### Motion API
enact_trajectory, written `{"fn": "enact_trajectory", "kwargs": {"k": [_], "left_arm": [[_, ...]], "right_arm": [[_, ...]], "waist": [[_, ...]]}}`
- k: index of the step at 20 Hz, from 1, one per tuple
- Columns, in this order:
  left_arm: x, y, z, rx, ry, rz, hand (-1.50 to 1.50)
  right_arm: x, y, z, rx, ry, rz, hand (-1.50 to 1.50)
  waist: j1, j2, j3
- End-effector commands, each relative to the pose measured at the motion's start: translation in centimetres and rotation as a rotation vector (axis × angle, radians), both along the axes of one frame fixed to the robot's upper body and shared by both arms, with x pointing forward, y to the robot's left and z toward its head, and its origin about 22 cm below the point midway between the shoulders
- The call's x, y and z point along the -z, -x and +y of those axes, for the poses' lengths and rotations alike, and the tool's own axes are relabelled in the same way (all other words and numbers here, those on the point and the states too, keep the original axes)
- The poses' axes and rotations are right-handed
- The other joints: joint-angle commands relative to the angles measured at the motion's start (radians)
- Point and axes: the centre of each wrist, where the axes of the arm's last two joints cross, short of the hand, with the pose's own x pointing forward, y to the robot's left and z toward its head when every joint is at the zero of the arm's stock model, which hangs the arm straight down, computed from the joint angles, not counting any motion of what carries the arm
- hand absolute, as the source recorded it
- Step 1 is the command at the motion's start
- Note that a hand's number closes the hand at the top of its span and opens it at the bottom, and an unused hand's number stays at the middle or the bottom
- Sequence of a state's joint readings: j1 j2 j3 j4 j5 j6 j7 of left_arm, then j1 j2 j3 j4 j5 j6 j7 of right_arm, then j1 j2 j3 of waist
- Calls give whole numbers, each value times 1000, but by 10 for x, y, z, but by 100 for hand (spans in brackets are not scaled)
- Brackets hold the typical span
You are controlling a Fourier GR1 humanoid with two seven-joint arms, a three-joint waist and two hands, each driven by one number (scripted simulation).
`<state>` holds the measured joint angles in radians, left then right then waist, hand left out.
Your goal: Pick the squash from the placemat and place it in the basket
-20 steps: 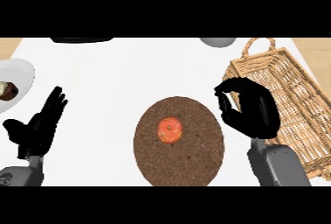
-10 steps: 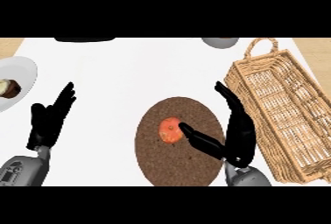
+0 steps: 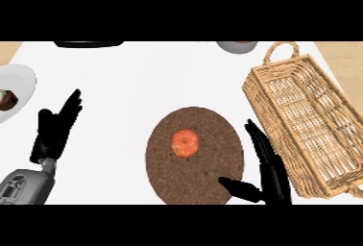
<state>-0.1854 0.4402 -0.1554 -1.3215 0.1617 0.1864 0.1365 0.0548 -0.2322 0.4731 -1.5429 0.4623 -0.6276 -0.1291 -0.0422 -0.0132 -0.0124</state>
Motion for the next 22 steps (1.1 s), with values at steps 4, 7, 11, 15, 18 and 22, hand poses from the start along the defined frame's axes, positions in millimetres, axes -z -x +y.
{"fn": "enact_trajectory", "kwargs": {"k": [4,7,11,15,18,22], "left_arm": [[-4,-4,-16,19,12,-2,0],[6,-2,-24,24,10,-3,0],[-15,-14,-20,34,-1,-1,0],[-14,0,-35,32,15,7,0],[-16,-9,-30,54,13,5,0],[-9,-2,-24,48,12,-2,0]], "right_arm": [[-43,34,5,-117,188,296,-150],[-92,38,31,-126,167,316,-150],[-140,66,32,-88,182,345,-150],[-149,59,52,-2,133,320,-150],[-137,59,75,24,151,289,-150],[-135,67,56,72,154,294,-150]], "waist": [[6,0,4],[20,5,6],[25,9,10],[41,11,12],[40,12,12],[39,12,13]]}}
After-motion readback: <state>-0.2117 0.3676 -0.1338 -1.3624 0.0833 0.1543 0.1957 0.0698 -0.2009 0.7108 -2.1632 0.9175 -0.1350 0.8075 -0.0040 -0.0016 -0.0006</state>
